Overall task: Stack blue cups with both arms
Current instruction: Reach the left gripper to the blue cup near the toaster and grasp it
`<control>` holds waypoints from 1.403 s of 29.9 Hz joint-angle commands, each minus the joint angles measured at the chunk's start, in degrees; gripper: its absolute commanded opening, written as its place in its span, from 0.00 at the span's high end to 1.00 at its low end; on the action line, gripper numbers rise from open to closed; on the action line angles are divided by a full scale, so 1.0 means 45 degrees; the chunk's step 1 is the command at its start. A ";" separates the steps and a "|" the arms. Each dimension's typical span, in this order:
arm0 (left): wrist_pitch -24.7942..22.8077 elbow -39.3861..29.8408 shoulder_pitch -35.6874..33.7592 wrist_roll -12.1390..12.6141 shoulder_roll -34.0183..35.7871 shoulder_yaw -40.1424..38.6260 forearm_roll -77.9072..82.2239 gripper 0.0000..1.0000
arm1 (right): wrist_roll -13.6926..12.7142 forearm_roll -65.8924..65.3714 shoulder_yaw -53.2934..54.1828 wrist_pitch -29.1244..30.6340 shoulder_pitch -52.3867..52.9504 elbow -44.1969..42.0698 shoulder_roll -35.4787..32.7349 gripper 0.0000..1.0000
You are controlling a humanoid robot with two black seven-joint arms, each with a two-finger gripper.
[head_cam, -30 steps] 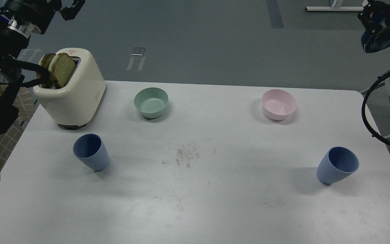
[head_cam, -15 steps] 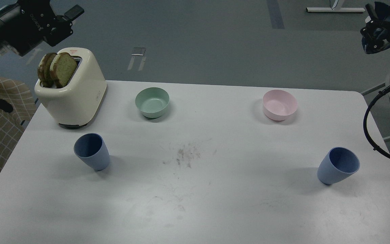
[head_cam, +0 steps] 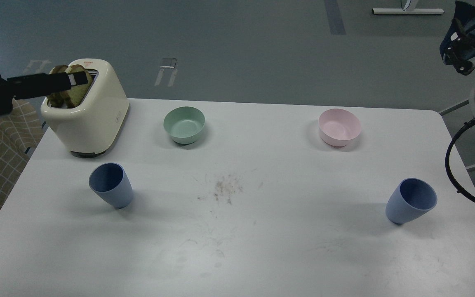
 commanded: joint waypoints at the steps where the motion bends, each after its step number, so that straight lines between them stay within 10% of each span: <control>1: -0.0001 -0.0469 0.0220 -0.0261 0.0026 0.0144 0.1243 0.12 | -0.0001 0.0013 0.0009 -0.0001 0.0001 0.0015 0.0006 0.00; 22: 0.0360 0.0329 0.0338 -0.0261 -0.1263 0.3443 0.4213 0.30 | -0.0001 0.0052 0.0575 -0.0001 -0.0448 0.0035 0.0046 0.00; 42: 0.0791 0.0974 0.0357 -0.0261 -0.2025 0.3700 0.4232 0.82 | -0.0001 0.0052 0.0556 -0.0001 -0.0565 0.0093 0.0065 0.00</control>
